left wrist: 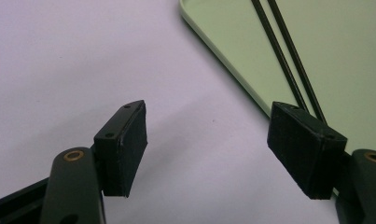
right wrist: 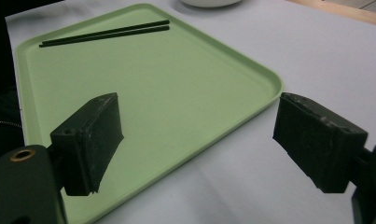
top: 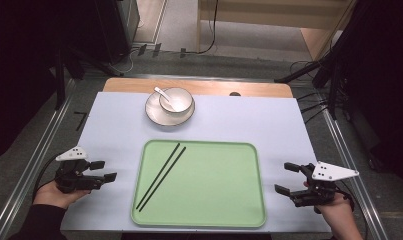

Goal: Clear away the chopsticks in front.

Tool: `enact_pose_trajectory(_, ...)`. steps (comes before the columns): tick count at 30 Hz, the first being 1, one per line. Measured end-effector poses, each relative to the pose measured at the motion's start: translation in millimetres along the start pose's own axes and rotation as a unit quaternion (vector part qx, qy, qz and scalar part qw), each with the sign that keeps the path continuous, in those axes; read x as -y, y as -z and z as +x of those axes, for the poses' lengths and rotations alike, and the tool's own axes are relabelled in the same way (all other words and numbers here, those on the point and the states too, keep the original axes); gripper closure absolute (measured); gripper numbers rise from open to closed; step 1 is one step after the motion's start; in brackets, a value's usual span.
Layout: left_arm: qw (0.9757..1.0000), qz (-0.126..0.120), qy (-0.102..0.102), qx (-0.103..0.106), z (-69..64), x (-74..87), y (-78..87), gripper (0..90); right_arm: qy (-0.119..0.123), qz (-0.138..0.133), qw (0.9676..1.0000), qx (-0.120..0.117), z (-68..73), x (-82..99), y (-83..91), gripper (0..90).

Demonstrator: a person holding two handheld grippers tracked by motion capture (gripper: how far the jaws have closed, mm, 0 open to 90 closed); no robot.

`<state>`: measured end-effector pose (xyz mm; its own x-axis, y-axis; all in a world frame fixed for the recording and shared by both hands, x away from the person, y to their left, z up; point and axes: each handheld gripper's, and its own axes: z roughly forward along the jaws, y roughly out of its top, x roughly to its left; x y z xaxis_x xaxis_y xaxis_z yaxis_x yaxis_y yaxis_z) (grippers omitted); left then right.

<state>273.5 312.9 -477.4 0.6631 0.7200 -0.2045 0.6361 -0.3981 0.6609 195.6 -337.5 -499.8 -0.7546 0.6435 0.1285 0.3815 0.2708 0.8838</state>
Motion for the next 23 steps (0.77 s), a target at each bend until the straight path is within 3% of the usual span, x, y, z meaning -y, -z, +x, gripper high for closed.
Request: enact_pose_trajectory(23,1.0000,0.003,-0.004,-0.003,-4.9,-2.1,-4.2,27.7,0.002,0.003,1.0000,-0.003,0.0,0.2,-0.5,16.2)
